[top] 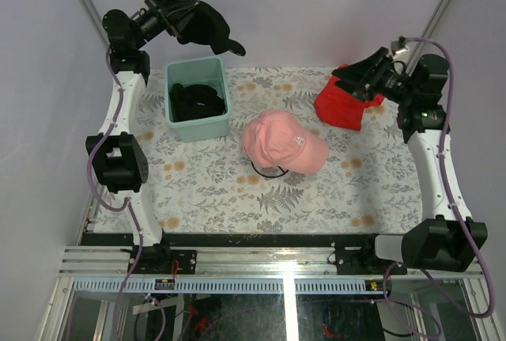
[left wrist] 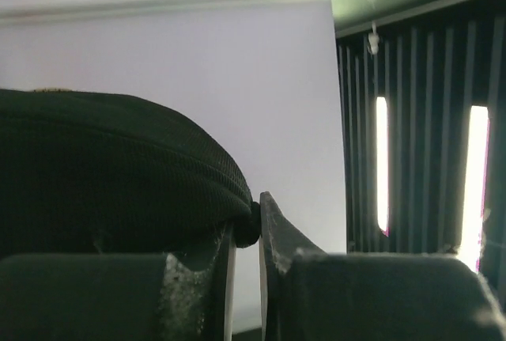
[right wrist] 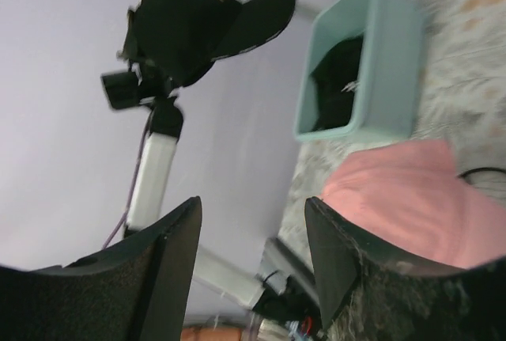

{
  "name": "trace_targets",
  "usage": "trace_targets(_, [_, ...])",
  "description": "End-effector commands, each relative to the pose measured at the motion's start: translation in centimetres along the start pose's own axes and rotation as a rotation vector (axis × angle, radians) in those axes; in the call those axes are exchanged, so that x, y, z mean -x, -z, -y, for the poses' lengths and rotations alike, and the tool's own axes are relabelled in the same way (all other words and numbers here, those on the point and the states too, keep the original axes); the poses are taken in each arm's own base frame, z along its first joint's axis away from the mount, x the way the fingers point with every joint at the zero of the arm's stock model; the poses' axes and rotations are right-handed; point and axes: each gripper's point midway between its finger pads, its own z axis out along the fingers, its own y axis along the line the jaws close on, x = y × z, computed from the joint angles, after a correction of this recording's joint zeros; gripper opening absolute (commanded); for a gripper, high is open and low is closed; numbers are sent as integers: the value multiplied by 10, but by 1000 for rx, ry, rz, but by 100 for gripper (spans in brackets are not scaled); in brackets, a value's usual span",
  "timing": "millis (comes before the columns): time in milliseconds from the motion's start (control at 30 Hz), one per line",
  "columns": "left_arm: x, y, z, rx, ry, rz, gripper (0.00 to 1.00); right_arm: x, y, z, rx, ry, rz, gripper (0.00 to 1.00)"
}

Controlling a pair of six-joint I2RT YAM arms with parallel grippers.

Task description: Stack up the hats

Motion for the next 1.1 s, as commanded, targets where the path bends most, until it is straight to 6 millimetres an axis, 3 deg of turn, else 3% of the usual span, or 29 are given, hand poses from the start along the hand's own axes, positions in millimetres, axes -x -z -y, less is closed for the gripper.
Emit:
trace_targets(0, [-80, 6, 79, -165, -72, -200, 0, -33, -13, -67, 266, -135, -180, 63])
trace_targets(200, [-137, 8, 134, -289, -92, -328, 0, -49, -19, -103, 442, -374, -293, 66])
trace_targets(367, [-172, 7, 162, -360, -79, -397, 0, -57, -32, -122, 519, -490, -371, 68])
trace_targets(700, [-219, 10, 178, -396, -63, -472, 0, -59, -56, -135, 634, -551, -424, 69])
trace_targets(833, [-230, 12, 182, -402, -56, -487, 0, -55, -57, -140, 673, -563, -435, 69])
trace_targets(1067, [-243, 16, 187, -410, -50, -502, 0, -43, -81, -134, 683, -593, -450, 69])
